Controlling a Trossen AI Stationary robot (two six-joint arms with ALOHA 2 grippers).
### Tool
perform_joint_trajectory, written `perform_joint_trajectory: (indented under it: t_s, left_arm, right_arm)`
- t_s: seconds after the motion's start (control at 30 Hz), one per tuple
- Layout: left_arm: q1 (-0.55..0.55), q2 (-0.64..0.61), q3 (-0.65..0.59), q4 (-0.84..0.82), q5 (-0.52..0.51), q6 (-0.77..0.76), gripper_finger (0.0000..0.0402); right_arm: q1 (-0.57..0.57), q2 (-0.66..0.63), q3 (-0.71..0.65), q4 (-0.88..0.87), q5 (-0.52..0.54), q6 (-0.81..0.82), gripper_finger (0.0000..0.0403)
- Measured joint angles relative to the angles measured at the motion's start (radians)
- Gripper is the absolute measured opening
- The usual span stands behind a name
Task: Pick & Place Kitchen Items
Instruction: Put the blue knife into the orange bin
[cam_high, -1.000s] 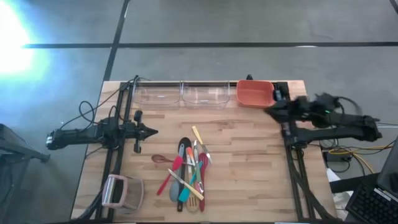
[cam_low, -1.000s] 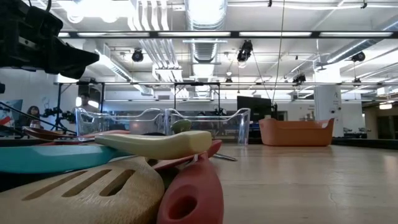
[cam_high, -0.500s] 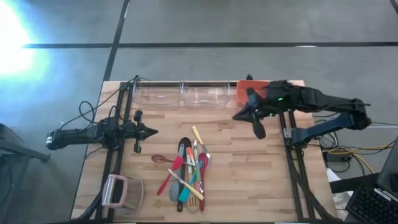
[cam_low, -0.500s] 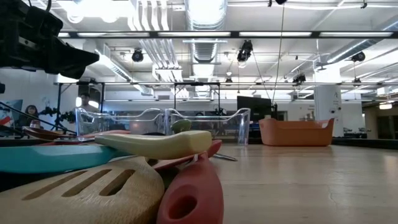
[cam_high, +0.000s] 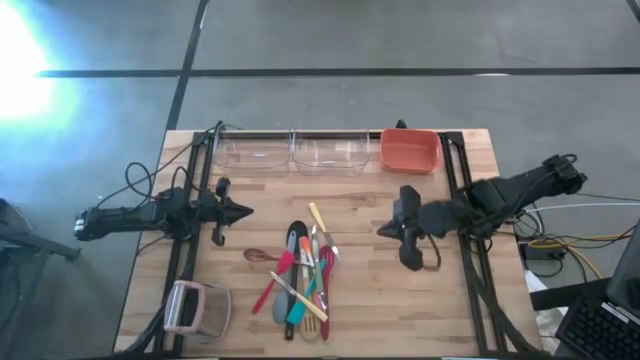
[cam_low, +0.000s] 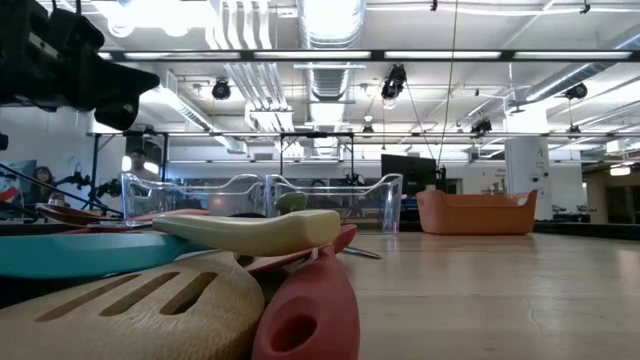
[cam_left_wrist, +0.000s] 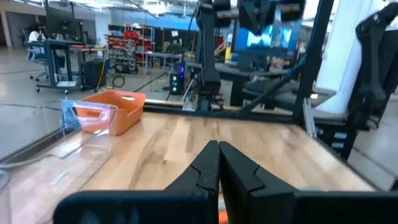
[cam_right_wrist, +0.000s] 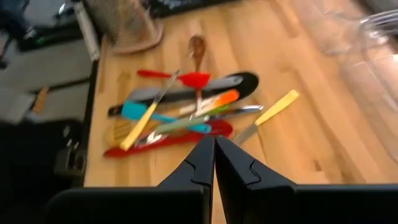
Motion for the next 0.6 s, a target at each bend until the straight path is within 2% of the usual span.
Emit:
perform_joint_trajectory:
  t_s: [0.13,0.33,0.6]
  left_arm:
    - [0.000,0.000,0.000,0.034,0.001,-0.033,0.0012]
    - [0.000,0.000,0.000,0.046,0.006,-0.097,0.0012]
    - [0.000,0.000,0.000,0.073,0.125,-0.174,0.0012]
  right_arm:
    - [0.057,0.023,-0.067,0.141,0.053,0.006,0.0008]
    - [0.044,0.113,-0.139,0.368,0.055,0.031,0.0008]
    - [0.016,0.208,-0.146,0.394,0.055,0.138,0.0008]
